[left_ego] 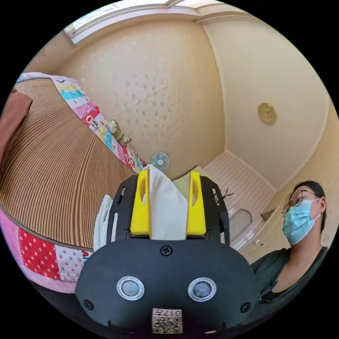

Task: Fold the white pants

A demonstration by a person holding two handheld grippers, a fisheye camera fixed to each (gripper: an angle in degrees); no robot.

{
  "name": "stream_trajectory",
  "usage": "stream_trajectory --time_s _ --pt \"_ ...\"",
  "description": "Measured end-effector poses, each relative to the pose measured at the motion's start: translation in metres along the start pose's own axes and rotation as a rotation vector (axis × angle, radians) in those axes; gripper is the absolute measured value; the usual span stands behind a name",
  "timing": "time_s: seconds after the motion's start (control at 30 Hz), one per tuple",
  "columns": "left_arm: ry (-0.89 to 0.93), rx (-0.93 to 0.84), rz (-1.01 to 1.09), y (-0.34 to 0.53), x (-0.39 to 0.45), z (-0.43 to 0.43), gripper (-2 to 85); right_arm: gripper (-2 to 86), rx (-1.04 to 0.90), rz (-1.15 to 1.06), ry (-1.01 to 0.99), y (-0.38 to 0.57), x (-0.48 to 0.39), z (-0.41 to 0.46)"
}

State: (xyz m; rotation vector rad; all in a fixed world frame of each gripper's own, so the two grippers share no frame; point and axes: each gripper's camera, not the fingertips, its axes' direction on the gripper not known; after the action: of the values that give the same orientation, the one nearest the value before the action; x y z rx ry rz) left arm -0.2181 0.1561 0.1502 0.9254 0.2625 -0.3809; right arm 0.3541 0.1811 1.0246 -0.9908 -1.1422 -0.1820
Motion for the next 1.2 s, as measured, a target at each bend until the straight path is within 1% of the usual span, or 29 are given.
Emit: stream_trajectory --time_s 0.03,0.07,0.1,0.13,0.17,0.2,0.23,0.27,0.3,0.37,0.4,0.43,0.5,0.57,0.6,0.63,0.7,0.73,0.77,0.83,0.87,0.9,0.93,0.97,1.03,1.07,1.1,1.17,1.2 --pt "-0.048 -0.051 0.008 0.0 -0.003 0.008 14.4 18.8 -0.037 -0.03 0.035 0.003 0.0 0.007" --pt "-0.149 -0.178 0.018 0.003 -0.01 0.028 14.6 21.7 -0.088 -0.083 0.036 0.008 -0.001 0.013" --pt "-0.249 -0.312 0.019 0.011 -0.022 0.051 15.4 23.2 -0.109 -0.104 0.048 0.012 -0.001 0.016" --pt "-0.295 -0.374 0.018 0.017 -0.029 0.062 16.1 23.6 -0.133 -0.122 0.097 0.021 0.002 0.018" --pt "-0.371 -0.482 0.003 0.031 -0.045 0.082 17.1 23.7 -0.139 -0.104 0.193 0.031 0.008 0.019" --pt "-0.414 -0.553 -0.02 0.045 -0.062 0.096 17.8 23.7 -0.148 -0.097 0.237 0.036 0.01 0.019" --pt "-0.397 -0.558 -0.039 0.051 -0.07 0.099 17.5 23.5 -0.179 -0.098 0.282 0.046 0.016 0.022" --pt "-0.329 -0.553 -0.083 0.061 -0.086 0.1 17.0 23.2 -0.215 -0.103 0.308 0.054 0.02 0.024" --pt "-0.228 -0.534 -0.113 0.067 -0.099 0.099 13.0 23.1 -0.226 -0.099 0.331 0.058 0.023 0.024" --pt "-0.086 -0.497 -0.136 0.071 -0.113 0.094 8.9 23.0 -0.189 -0.06 0.468 0.067 0.029 0.017" --pt "-0.072 -0.484 -0.171 0.07 -0.121 0.09 8.7 23.1 -0.174 -0.047 0.488 0.067 0.032 0.014" --pt "-0.083 -0.481 -0.182 0.069 -0.123 0.089 9.5 23.2 -0.148 -0.025 0.491 0.064 0.038 0.007" --pt "-0.172 -0.464 -0.15 0.055 -0.122 0.085 13.5 23.6 -0.139 0.01 0.42 0.052 0.055 0.002" --pt "-0.193 -0.452 -0.087 0.041 -0.117 0.087 14.5 24.3 -0.178 0.092 0.325 0.028 0.089 0.008" --pt "-0.171 -0.469 -0.066 0.033 -0.116 0.095 15.3 24.4 -0.184 0.114 0.312 0.022 0.098 0.011" --pt "-0.154 -0.49 -0.065 0.029 -0.117 0.102 15.7 24.7 -0.198 0.151 0.282 0.011 0.114 0.019" --pt "-0.088 -0.662 -0.086 0.029 -0.127 0.138 14.3 24.2 -0.232 0.209 0.213 -0.004 0.134 0.037" --pt "-0.094 -0.707 -0.09 0.032 -0.13 0.147 13.3 22.8 -0.288 0.236 0.124 -0.013 0.145 0.056" --pt "-0.149 -0.746 -0.074 0.038 -0.131 0.155 11.2 19.6 -0.357 0.254 0.095 -0.022 0.151 0.075" --pt "-0.204 -0.713 -0.003 0.043 -0.126 0.148 9.0 12.9 -0.454 0.254 0.141 -0.036 0.149 0.093" --pt "-0.188 -0.674 0.029 0.048 -0.125 0.136 8.4 9.4 -0.469 0.194 0.164 -0.045 0.134 0.096" --pt "-0.153 -0.626 0.042 0.057 -0.127 0.12 8.0 8.4 -0.454 0.156 0.17 -0.049 0.124 0.095" --pt "-0.137 -0.607 0.039 0.062 -0.13 0.112 7.9 6.4 -0.399 0.062 0.125 -0.054 0.101 0.087" --pt "-0.118 -0.579 0.018 0.074 -0.137 0.098 7.8 6.0 -0.339 -0.039 0.025 -0.055 0.078 0.077" --pt "-0.107 -0.539 -0.022 0.088 -0.149 0.078 7.8 6.1 -0.297 -0.176 -0.106 -0.052 0.051 0.071" --pt "-0.106 -0.513 -0.049 0.092 -0.155 0.066 8.2 6.5 -0.289 -0.214 -0.139 -0.05 0.042 0.072" --pt "-0.117 -0.498 -0.078 0.091 -0.162 0.058 8.8 6.7 -0.288 -0.211 -0.128 -0.05 0.042 0.073" --pt "-0.133 -0.465 -0.11 0.085 -0.17 0.048 12.1 8.2 -0.323 -0.097 0.055 -0.055 0.059 0.091" --pt "-0.152 -0.447 -0.131 0.079 -0.175 0.045 15.9 8.9 -0.348 -0.062 0.113 -0.057 0.066 0.097"
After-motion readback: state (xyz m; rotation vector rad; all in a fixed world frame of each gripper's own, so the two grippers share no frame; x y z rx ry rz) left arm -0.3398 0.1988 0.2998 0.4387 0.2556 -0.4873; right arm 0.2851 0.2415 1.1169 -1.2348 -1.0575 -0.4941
